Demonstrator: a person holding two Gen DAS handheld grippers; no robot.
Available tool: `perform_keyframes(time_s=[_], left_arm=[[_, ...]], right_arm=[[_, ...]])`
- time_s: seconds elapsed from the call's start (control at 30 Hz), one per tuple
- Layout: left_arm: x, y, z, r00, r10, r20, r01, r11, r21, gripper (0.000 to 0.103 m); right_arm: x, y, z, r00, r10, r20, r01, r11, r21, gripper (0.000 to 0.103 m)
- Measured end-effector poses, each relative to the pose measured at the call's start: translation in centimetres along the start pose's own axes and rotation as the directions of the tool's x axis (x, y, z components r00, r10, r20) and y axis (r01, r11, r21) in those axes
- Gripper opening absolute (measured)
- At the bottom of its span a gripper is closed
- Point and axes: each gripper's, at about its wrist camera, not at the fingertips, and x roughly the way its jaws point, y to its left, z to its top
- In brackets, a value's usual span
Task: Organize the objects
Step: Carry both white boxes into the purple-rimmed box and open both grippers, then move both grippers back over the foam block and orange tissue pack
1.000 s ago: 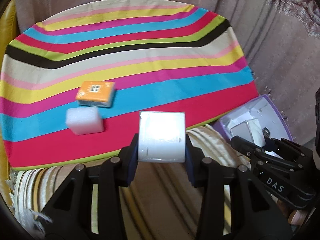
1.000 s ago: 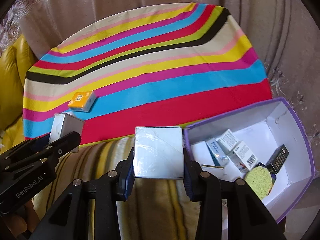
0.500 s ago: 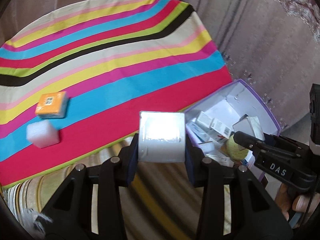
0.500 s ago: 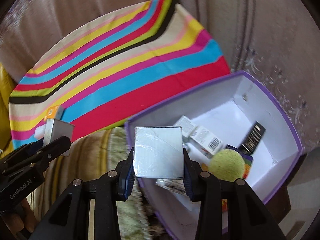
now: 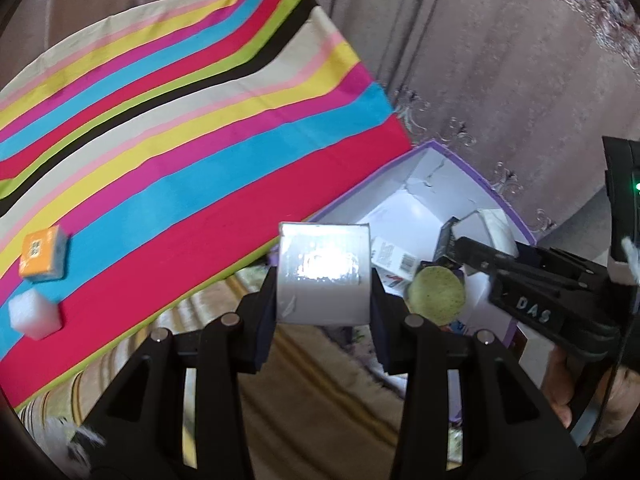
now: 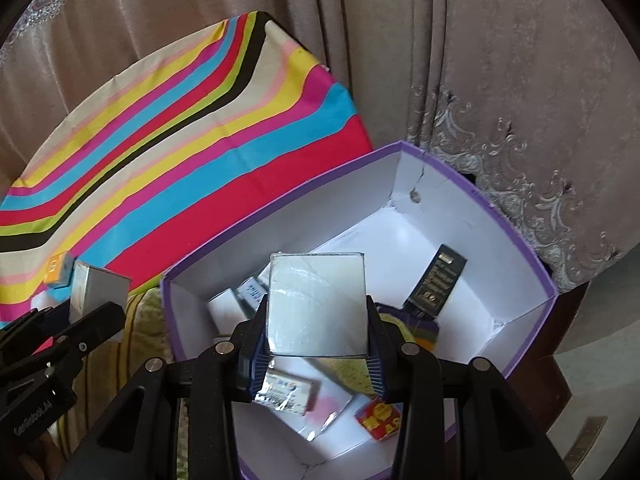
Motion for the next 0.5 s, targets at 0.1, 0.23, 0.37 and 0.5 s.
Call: perform_keyframes(time_s=[0.1, 0.23, 0.37, 0.5], left_arm=[[0.6, -1.0, 0.5, 0.999, -0.036, -0.009, 0.036, 0.999, 0.025, 0.046], [0.6, -1.5, 0.7, 0.999, -0.045, 0.003, 0.044, 0.998, 0.036, 0.073], [0.0, -0.7, 0.7, 0.999, -0.049, 0.022, 0.049, 0.999, 0.002, 0.078], [-0.2, 0.1, 0.5, 0.999, -0.028, 0.018, 0.029, 0.999, -0.022, 0.079]], right_arm=[[-0.2, 0.0, 0.2, 1.0, -0.016, 0.015, 0.016, 1.0, -0.002, 0.042], [-0.3, -0.5, 0.4, 1.0, -0.011, 0.017, 0.011, 1.0, 0.029, 0.054], [-0.5, -0.4, 0.5, 1.0, -0.009, 0.028, 0.008, 1.0, 0.022, 0.063], [-0.6, 0.2, 0.4, 1.0, 0.004, 0.024, -0.005, 1.0, 0.011, 0.066]])
